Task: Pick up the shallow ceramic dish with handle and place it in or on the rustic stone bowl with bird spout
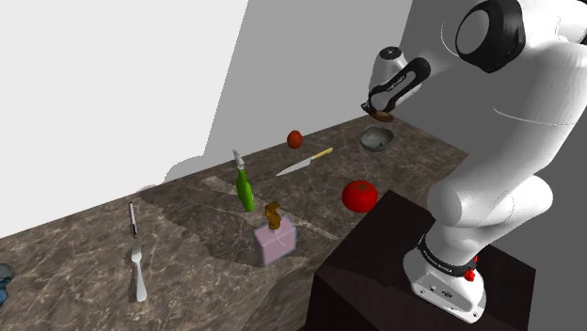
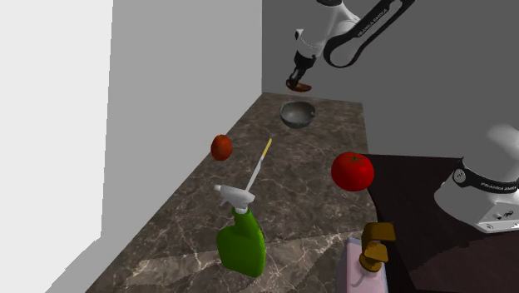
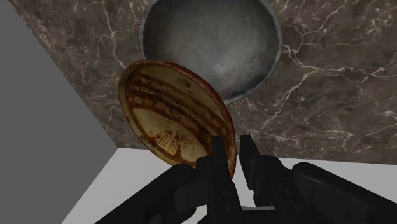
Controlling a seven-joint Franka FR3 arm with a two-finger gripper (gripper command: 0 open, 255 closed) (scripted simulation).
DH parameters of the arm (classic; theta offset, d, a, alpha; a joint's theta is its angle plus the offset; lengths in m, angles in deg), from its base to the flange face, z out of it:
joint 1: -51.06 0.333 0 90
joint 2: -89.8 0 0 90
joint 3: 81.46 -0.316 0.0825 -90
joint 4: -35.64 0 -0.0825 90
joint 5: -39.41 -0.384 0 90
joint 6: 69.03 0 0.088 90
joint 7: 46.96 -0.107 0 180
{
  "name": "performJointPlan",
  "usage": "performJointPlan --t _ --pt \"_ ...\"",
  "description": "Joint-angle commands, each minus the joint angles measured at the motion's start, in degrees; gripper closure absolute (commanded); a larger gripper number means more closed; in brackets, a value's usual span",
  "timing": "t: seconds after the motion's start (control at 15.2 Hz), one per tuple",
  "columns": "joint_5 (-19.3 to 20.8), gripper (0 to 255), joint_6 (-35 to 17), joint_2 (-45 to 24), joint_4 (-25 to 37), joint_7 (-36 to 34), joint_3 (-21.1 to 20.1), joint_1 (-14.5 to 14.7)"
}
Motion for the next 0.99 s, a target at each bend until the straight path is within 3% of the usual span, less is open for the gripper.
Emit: performJointPlan --t 0.0,0.92 --pt "0.8 255 -1.5 -1.1 -0.1 -0.3 0.5 -0.3" --pt "10.7 255 -9.2 -9.6 0.4 -10.9 5.7 3.0"
